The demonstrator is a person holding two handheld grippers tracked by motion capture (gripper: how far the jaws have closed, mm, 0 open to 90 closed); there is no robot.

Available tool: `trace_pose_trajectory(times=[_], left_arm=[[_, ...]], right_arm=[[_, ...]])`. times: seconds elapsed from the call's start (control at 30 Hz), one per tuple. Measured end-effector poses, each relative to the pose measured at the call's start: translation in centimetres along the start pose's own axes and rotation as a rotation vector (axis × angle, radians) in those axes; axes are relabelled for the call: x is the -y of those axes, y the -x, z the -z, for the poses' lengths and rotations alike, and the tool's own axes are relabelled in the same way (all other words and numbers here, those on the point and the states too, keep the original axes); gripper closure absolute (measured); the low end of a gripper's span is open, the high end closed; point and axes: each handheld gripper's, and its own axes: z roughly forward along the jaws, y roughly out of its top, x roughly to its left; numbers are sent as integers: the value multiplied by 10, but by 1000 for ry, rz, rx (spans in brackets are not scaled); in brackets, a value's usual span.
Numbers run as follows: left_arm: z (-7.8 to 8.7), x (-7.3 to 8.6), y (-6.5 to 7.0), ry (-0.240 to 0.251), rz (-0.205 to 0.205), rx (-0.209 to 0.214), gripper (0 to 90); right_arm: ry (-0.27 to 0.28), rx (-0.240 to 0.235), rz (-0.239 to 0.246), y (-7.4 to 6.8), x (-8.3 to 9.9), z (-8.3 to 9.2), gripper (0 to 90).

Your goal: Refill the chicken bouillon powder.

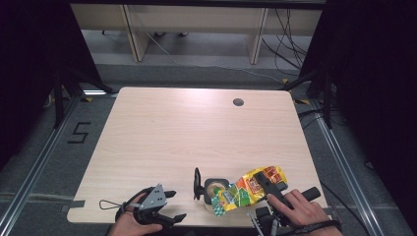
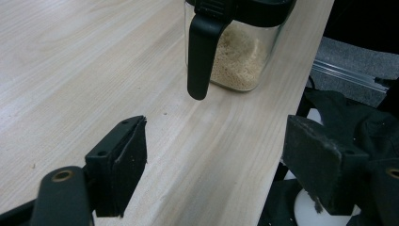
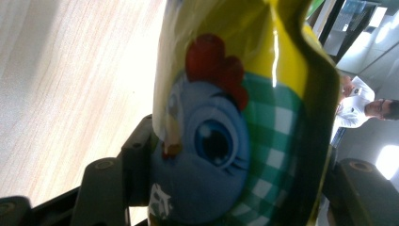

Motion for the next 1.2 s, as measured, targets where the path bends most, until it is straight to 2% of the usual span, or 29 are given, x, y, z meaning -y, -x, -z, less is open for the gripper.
trace_pose_trajectory(times=[0.3,0.53,1.2], left_arm=[[0,0,0,-2,-1,1,221],[0,0,0,-1,-1,1,221],[0,0,0,-1,-8,0,221]], right_arm=[[18,4,9,0,1,-2,389],[7,4,11,0,1,-2,389],[8,-6,-13,-1,4,-5,389]])
